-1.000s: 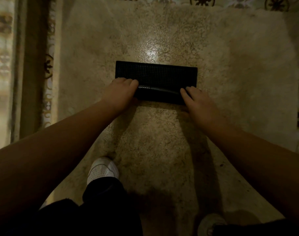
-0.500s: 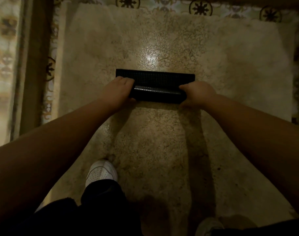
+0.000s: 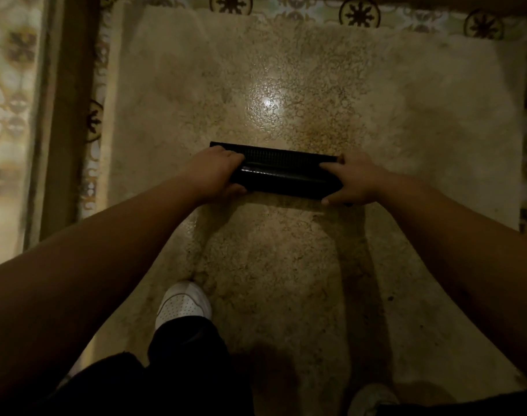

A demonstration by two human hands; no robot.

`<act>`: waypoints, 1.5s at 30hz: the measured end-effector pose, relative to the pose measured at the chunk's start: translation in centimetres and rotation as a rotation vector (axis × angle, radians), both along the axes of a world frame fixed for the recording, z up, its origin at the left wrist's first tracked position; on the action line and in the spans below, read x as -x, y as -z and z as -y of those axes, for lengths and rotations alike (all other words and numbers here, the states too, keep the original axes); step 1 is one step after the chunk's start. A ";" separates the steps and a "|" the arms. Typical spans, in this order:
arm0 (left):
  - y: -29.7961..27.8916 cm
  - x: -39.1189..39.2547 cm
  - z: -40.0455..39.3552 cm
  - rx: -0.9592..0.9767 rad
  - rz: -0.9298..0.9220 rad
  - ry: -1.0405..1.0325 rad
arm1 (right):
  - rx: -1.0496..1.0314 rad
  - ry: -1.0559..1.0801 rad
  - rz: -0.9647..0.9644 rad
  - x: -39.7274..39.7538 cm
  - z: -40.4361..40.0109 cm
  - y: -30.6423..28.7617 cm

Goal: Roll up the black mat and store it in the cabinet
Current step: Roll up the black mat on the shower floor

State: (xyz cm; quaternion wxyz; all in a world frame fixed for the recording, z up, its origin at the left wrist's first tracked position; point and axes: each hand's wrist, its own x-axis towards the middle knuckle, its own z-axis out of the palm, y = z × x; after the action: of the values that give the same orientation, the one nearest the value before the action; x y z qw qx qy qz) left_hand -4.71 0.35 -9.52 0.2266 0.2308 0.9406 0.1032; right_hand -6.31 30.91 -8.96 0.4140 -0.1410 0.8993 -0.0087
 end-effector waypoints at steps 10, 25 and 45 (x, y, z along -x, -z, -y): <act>-0.3 0.1 -0.2 0.012 -0.024 -0.032 | 0.134 0.054 -0.326 -2.6 0.0 0.7; 0.0 0.6 0.2 -0.077 -0.230 -0.107 | 0.286 0.243 -0.534 -3.1 -1.1 0.5; 0.3 3.0 -0.3 0.248 -0.241 -0.094 | 0.154 0.139 -0.515 -1.1 -1.0 2.5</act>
State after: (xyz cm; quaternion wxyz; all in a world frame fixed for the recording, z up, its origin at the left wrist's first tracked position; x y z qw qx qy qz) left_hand -7.68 0.70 -9.80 0.1337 0.1675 0.9763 -0.0317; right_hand -5.18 31.87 -11.43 0.1580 -0.1075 0.9791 -0.0695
